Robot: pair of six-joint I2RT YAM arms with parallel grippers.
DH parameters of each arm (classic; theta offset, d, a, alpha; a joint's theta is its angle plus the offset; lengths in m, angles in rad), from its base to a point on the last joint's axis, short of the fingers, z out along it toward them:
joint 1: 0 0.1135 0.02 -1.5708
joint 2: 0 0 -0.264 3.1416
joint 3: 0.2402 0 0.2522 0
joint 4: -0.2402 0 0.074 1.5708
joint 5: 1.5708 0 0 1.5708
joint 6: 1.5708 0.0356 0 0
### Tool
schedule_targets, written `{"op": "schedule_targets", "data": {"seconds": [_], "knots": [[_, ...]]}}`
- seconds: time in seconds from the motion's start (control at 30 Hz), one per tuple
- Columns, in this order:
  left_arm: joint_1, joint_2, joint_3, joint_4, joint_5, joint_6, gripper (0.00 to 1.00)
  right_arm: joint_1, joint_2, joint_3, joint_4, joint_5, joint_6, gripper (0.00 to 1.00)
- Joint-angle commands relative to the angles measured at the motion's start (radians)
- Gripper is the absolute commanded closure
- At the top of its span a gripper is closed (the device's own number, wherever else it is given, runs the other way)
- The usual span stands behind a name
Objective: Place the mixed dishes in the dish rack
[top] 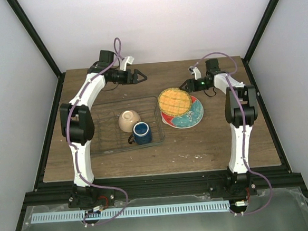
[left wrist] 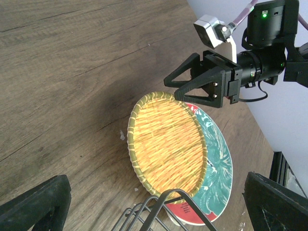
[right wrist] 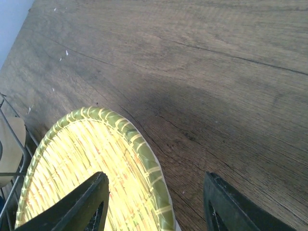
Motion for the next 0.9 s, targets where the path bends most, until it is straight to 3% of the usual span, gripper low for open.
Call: {"op": "schedule_targets", "data": {"seconds": [0.0,0.7,0.87], "knots": [[-0.004,0.017,0.025,-0.01,0.003,0.021,0.0,-0.002,0.03,0.04,-0.002,-0.033,-0.05,0.45],[-0.004,0.033,0.039,-0.023,-0.003,0.026,0.0,0.068,0.056,0.043,0.011,-0.057,-0.063,0.53],[-0.004,0.033,0.037,-0.025,-0.002,0.029,0.0,0.071,0.055,0.038,0.009,-0.051,-0.069,0.6]]}}
